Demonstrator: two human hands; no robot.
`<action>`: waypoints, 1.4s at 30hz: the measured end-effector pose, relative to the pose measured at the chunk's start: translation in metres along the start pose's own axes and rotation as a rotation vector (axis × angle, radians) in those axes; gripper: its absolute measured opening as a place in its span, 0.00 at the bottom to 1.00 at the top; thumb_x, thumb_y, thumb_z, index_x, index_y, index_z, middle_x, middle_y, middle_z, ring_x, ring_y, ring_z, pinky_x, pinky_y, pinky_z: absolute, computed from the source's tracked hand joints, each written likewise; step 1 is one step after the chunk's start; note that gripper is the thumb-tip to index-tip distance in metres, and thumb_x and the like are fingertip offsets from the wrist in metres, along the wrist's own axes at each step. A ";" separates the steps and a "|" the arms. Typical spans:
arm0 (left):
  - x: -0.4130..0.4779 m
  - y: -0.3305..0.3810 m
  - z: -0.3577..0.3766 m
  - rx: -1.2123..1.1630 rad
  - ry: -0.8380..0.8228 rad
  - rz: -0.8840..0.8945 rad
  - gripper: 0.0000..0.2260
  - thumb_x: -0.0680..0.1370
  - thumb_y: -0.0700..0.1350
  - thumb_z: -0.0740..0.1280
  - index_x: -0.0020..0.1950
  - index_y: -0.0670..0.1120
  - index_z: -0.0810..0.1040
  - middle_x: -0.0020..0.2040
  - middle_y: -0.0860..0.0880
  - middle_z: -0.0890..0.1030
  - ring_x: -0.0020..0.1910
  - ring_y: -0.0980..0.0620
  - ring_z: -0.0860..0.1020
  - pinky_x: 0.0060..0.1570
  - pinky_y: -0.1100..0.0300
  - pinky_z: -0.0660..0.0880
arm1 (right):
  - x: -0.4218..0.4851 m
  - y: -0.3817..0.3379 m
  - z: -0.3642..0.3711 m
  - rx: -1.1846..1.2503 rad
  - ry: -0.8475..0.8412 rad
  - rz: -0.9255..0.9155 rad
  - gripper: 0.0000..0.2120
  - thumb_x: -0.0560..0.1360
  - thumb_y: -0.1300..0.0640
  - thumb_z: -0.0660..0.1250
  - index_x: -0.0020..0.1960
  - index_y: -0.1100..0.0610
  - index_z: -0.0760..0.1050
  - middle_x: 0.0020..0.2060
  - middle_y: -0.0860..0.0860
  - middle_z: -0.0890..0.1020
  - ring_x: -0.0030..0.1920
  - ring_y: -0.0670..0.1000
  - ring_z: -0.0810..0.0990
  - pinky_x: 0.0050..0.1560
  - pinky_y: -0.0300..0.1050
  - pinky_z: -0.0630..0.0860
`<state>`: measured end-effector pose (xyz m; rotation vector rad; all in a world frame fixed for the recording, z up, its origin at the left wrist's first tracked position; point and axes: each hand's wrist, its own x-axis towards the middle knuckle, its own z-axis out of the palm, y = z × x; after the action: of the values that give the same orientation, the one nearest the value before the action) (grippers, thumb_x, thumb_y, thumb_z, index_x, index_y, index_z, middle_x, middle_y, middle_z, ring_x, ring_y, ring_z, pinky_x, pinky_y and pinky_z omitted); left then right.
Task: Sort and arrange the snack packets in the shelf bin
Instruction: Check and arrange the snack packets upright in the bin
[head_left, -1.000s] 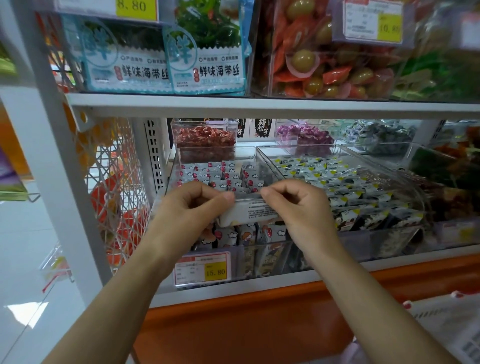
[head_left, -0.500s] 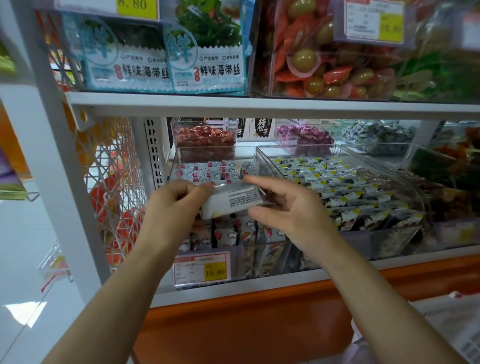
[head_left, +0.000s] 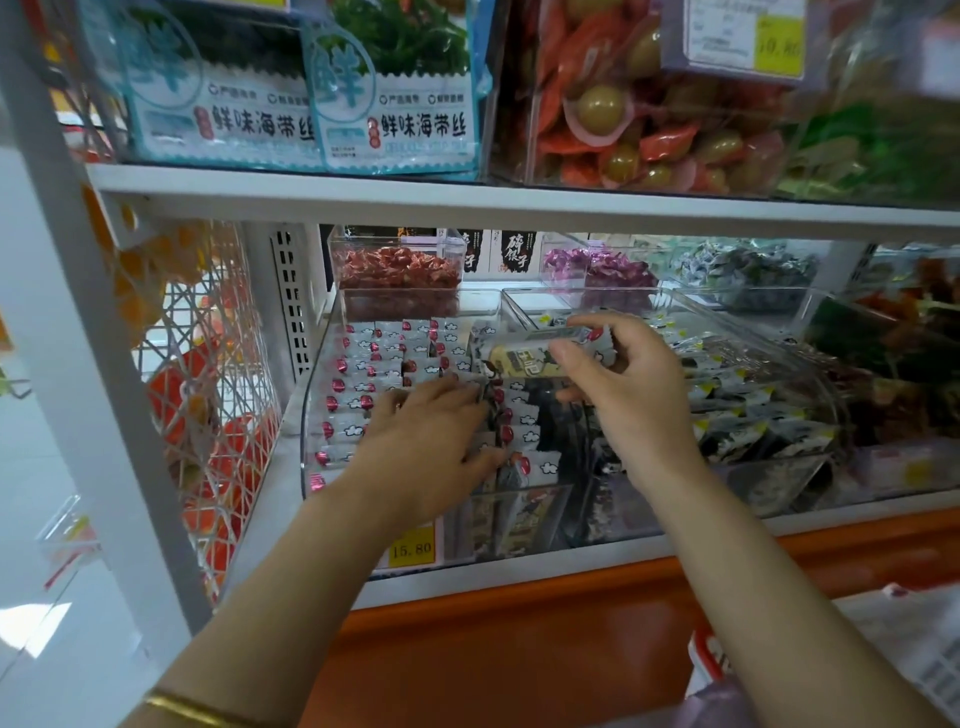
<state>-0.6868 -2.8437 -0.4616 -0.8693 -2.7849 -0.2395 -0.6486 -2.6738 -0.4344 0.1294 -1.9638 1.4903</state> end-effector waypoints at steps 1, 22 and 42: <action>0.000 0.000 0.003 0.026 -0.021 0.002 0.24 0.79 0.60 0.51 0.73 0.53 0.61 0.76 0.55 0.58 0.74 0.56 0.50 0.70 0.48 0.47 | 0.001 0.001 0.001 -0.023 -0.003 -0.005 0.08 0.73 0.57 0.69 0.52 0.51 0.75 0.41 0.42 0.78 0.33 0.41 0.81 0.31 0.30 0.75; -0.027 -0.007 -0.017 -0.241 0.051 0.040 0.11 0.76 0.50 0.66 0.58 0.52 0.79 0.54 0.53 0.76 0.55 0.52 0.71 0.59 0.52 0.68 | 0.030 0.003 0.049 -0.803 -0.641 -0.216 0.22 0.72 0.53 0.70 0.64 0.59 0.73 0.59 0.55 0.75 0.59 0.53 0.73 0.53 0.40 0.65; -0.034 -0.019 -0.037 -0.404 0.105 -0.081 0.04 0.75 0.48 0.68 0.47 0.50 0.81 0.53 0.53 0.77 0.52 0.55 0.74 0.49 0.65 0.70 | 0.061 0.005 0.061 -0.853 -0.666 -0.156 0.10 0.76 0.66 0.61 0.51 0.55 0.76 0.49 0.53 0.80 0.49 0.52 0.78 0.50 0.49 0.76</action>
<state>-0.6646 -2.8857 -0.4365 -0.7951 -2.7177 -0.8580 -0.7250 -2.7079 -0.4131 0.4251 -2.8667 0.4182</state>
